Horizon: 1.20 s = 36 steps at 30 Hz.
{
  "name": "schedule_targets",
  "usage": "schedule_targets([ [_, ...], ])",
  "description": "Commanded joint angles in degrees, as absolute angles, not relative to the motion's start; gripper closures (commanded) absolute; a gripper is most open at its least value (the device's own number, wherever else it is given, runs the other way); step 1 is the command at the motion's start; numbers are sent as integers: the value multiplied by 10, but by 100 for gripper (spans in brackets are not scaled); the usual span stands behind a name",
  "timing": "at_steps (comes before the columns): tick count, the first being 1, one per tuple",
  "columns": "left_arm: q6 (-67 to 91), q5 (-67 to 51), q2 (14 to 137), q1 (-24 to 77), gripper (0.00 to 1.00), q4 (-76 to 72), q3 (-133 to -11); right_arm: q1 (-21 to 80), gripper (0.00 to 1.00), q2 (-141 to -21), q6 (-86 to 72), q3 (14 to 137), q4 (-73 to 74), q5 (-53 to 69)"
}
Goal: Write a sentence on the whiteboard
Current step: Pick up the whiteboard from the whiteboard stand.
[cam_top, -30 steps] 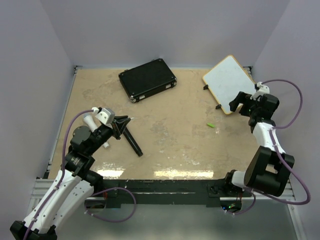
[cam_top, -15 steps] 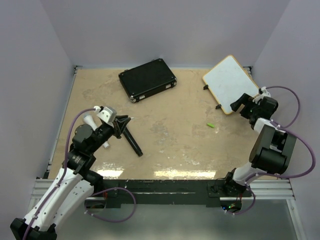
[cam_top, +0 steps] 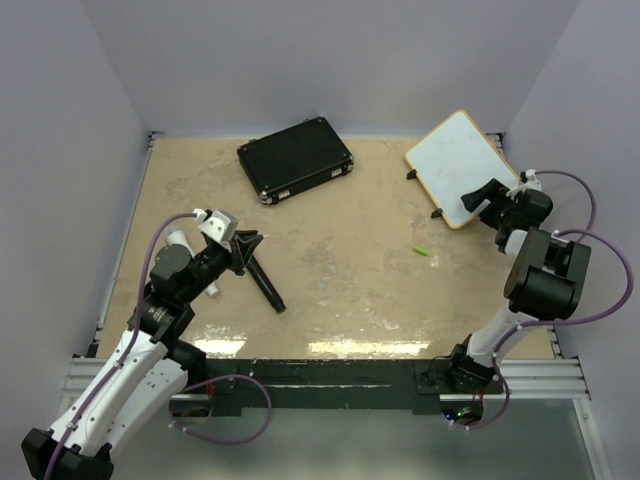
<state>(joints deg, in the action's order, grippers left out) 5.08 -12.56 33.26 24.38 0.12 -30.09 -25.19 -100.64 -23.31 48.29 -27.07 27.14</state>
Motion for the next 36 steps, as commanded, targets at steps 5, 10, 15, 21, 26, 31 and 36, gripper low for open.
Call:
schedule_targets([
  [5, 40, -119, 336, 240, 100, -22, -298, -254, 28, -1040, -287, 505, -407, 332],
  [10, 40, -119, 337, 240, 100, -22, -299, -253, 35, -1050, -294, 505, -439, 345],
  [15, 40, -119, 338, 240, 100, -22, -298, -254, 45, -1049, -292, 501, -463, 351],
  [21, 40, -120, 337, 240, 100, -22, -299, -255, 63, -1033, -283, 492, -488, 361],
  [26, 40, -122, 336, 241, 100, -22, -299, -255, 82, -1013, -285, 484, -518, 381],
  [31, 40, -125, 334, 241, 100, -23, -297, -255, 100, -985, -301, 474, -555, 395],
  [36, 41, -128, 333, 241, 100, -25, -296, -255, 100, -941, -323, 462, -605, 412],
])
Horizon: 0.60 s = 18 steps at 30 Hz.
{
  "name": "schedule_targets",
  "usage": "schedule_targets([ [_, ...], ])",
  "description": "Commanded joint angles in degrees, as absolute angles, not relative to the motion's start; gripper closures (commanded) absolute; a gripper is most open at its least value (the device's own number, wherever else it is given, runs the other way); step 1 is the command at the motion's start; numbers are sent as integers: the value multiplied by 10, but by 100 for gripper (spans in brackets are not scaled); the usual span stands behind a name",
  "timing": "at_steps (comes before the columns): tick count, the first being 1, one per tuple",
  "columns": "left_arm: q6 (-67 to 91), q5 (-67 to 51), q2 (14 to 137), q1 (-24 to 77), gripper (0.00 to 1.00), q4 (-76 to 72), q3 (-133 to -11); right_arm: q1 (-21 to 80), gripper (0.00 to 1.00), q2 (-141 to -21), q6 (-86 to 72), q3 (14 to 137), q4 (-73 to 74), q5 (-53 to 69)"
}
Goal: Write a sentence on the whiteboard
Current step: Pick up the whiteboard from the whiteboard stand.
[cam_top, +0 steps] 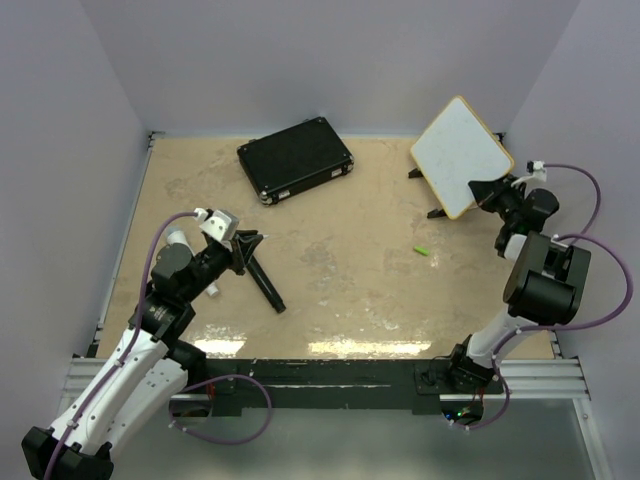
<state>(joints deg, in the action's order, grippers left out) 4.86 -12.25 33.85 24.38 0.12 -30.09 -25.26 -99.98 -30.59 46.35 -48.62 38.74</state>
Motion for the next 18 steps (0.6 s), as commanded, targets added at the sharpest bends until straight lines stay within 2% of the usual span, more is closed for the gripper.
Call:
schedule_targets([
  [1, 42, -129, 332, 241, 100, -25, -297, -255, 100, -933, -329, 460, -607, 415],
  [7, 54, -134, 325, 241, 100, -36, -292, -255, 100, -863, -337, 459, -607, 432],
  [13, 131, -172, 313, 241, 100, -117, -260, -254, 100, -776, -324, 453, -546, 493],
  [16, 180, -184, 295, 241, 100, -162, -244, -254, 100, -720, -268, 470, -431, 533],
  [18, 213, -190, 287, 241, 100, -191, -243, -253, 100, -702, -214, 501, -285, 569],
])
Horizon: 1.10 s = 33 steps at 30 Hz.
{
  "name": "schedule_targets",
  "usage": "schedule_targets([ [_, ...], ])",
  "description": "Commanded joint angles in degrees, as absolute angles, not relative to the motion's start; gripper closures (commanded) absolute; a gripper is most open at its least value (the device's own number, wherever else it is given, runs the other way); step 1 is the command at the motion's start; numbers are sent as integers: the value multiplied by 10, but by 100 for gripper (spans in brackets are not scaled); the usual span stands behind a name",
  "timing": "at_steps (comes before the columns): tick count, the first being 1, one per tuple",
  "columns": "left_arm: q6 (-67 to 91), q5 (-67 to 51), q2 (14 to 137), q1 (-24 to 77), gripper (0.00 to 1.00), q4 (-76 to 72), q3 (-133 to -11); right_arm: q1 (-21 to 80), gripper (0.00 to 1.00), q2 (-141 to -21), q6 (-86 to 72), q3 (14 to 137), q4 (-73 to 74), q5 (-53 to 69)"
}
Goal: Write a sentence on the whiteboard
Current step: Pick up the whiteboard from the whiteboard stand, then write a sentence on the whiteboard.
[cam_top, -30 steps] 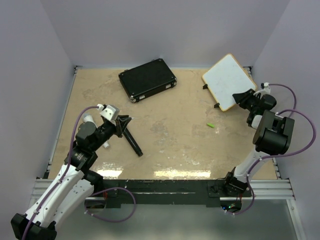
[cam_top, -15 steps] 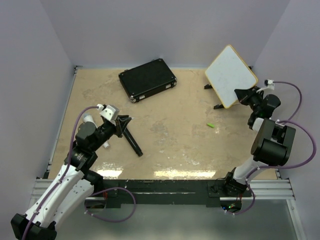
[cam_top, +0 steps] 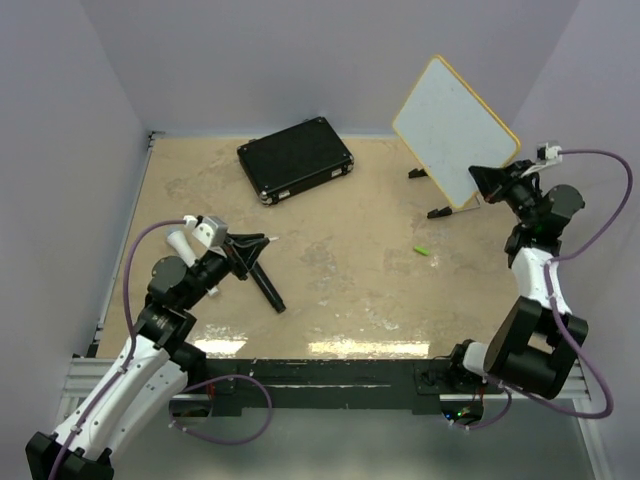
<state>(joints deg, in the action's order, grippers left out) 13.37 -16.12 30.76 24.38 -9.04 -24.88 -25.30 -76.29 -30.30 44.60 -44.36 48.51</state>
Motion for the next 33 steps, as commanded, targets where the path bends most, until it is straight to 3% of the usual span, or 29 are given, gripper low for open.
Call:
schedule_targets([
  [1, 224, -200, 283, 241, 100, -199, -244, -251, 100, -692, -178, 505, -253, 592],
  [3, 251, -217, 286, 241, 100, -214, -257, -239, 100, -684, -146, 516, -176, 662],
  [7, 293, -265, 294, 241, 100, -254, -266, -180, 100, -686, 86, 580, 127, 690],
  [14, 308, -213, 280, 282, 100, -318, -265, -85, 100, -729, 211, 630, 314, 786],
  [18, 261, -97, 312, 363, 100, -343, -286, -76, 100, -729, 204, 626, 327, 795],
  [25, 136, 77, 459, 527, 100, -412, -351, -72, 100, -686, 86, 579, 189, 802],
  [33, 88, 184, 540, 571, 100, -467, -381, -72, 100, -679, 34, 554, 126, 814],
])
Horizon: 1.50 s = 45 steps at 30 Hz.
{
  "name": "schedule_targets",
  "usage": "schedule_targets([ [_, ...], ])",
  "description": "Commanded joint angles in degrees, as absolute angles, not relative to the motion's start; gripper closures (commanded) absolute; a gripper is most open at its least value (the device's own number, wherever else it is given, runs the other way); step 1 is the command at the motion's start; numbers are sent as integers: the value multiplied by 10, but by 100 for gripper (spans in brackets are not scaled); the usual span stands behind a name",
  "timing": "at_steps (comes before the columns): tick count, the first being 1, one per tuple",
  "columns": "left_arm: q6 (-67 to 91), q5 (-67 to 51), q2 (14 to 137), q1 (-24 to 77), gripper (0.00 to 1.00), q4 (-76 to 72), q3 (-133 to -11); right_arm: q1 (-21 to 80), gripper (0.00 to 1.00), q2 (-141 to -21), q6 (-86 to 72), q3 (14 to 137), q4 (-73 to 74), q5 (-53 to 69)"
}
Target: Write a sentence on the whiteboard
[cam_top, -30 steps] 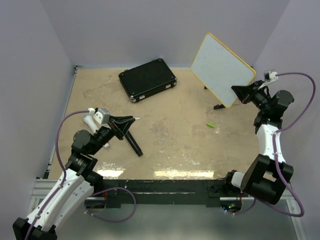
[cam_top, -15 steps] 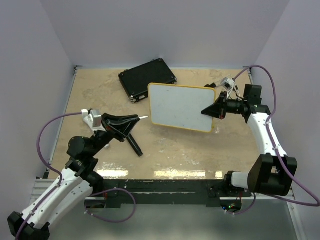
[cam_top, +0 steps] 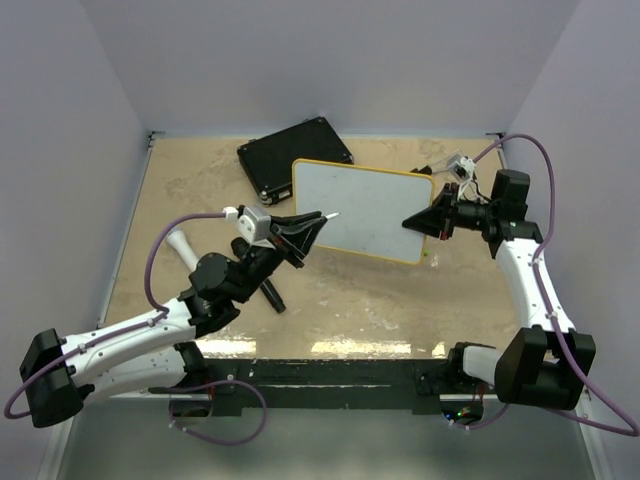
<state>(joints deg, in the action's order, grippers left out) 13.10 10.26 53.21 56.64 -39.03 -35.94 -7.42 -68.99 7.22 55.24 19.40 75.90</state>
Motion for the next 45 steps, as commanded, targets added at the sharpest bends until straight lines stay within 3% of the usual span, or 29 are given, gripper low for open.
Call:
schedule_targets([
  [1, 84, 189, 540, 570, 100, -475, -379, -72, 100, -679, 34, 553, 121, 816],
  [7, 93, 243, 523, 568, 100, -570, -310, -72, 100, -681, 10, 537, 85, 832],
  [14, 77, 210, 514, 551, 100, -529, -311, -73, 100, -681, -67, 525, 34, 846],
  [22, 49, 172, 478, 526, 100, -474, -330, -72, 100, -732, -33, 621, 214, 817],
  [28, 51, 171, 464, 522, 100, -470, -314, -72, 100, -735, -37, 625, 230, 812],
  [33, 32, 159, 474, 512, 100, -489, -308, -68, 100, -700, -233, 543, -9, 849],
  [45, 34, 117, 499, 499, 100, -491, -321, -67, 100, -668, -311, 490, -118, 861],
])
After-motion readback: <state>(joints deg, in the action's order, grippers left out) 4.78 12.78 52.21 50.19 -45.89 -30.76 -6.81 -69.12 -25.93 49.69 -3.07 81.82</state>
